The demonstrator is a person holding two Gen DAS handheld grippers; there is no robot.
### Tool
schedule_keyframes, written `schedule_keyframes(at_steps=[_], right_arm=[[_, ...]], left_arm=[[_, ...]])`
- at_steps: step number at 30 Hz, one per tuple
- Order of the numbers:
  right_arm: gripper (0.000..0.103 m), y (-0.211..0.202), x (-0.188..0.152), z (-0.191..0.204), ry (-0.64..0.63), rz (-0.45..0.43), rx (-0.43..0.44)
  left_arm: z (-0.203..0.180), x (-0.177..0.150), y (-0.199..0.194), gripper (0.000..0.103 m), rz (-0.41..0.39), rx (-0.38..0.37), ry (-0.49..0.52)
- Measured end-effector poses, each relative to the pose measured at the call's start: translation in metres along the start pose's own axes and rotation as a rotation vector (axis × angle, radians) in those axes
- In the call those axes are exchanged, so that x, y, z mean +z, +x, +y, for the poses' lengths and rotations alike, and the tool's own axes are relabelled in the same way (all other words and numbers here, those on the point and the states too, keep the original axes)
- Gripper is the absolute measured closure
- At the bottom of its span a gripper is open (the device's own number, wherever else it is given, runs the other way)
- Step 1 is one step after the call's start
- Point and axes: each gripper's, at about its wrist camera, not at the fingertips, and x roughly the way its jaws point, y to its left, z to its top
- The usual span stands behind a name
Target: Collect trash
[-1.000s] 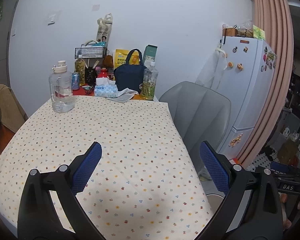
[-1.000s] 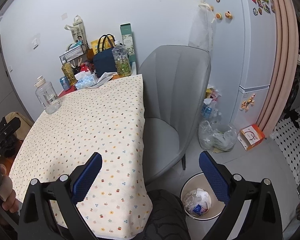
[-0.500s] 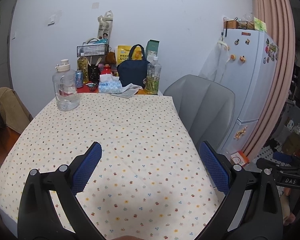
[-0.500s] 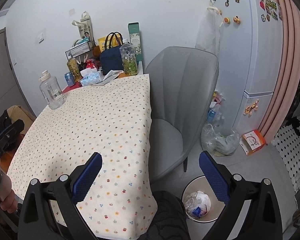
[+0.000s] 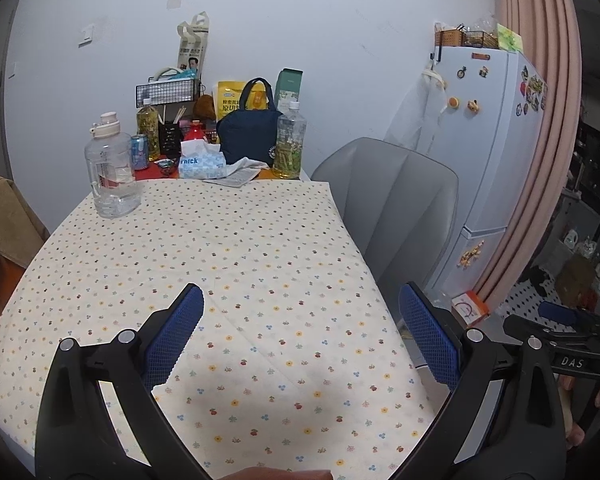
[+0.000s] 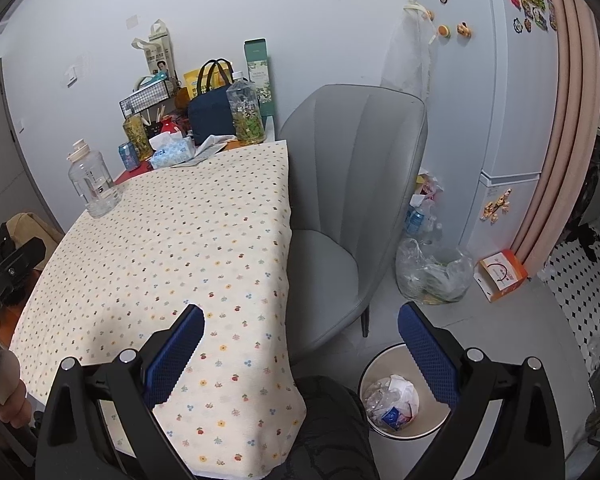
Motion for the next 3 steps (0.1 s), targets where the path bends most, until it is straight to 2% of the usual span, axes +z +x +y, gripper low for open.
schedule_keyframes(at_steps=[3], right_arm=[[0.008, 0.0065, 0.0003, -0.0005, -0.001, 0.006, -0.001]], left_arm=[[0.0000, 0.0002, 0.0077, 0.006, 0.013, -0.003, -0.003]])
